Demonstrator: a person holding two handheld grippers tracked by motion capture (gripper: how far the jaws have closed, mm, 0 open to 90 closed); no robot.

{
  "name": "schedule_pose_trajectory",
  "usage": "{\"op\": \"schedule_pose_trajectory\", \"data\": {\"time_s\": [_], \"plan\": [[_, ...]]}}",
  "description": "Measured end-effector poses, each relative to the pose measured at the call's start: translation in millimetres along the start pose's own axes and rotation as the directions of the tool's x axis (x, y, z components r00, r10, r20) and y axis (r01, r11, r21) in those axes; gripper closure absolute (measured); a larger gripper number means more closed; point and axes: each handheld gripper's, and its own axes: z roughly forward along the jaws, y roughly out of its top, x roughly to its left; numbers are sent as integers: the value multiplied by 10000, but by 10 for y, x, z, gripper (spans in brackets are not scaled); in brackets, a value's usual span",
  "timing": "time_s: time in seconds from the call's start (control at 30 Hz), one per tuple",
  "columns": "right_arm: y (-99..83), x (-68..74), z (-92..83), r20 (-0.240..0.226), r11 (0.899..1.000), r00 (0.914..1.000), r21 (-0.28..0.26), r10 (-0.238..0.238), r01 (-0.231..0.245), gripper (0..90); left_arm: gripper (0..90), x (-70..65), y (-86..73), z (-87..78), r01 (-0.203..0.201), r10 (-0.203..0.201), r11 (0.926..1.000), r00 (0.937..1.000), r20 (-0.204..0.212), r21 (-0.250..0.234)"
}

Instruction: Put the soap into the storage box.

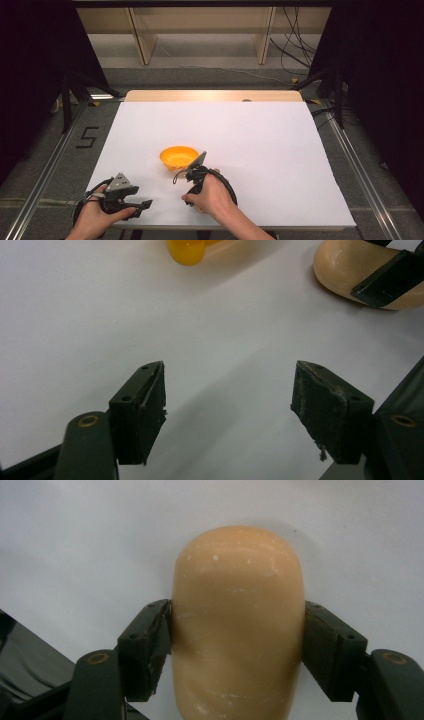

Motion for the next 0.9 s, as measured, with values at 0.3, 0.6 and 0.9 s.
{"op": "schedule_pose_trajectory", "data": {"time_s": [0.3, 0.6, 0.9], "plan": [[6, 56, 17, 266, 9930, 9933, 392, -1125, 1114, 343, 296, -2, -3, -2, -28, 27, 10000, 9999, 171, 84], [19, 74, 14, 231, 9817, 9842, 789, -1755, 1732, 345, 296, -8, -4, 0, -225, 222, 9996, 9996, 160, 148], [49, 103, 33, 510, 9609, 9644, 1129, -2596, 2528, 345, 296, -14, -5, 5, -314, 312, 9994, 9994, 152, 146]]}}
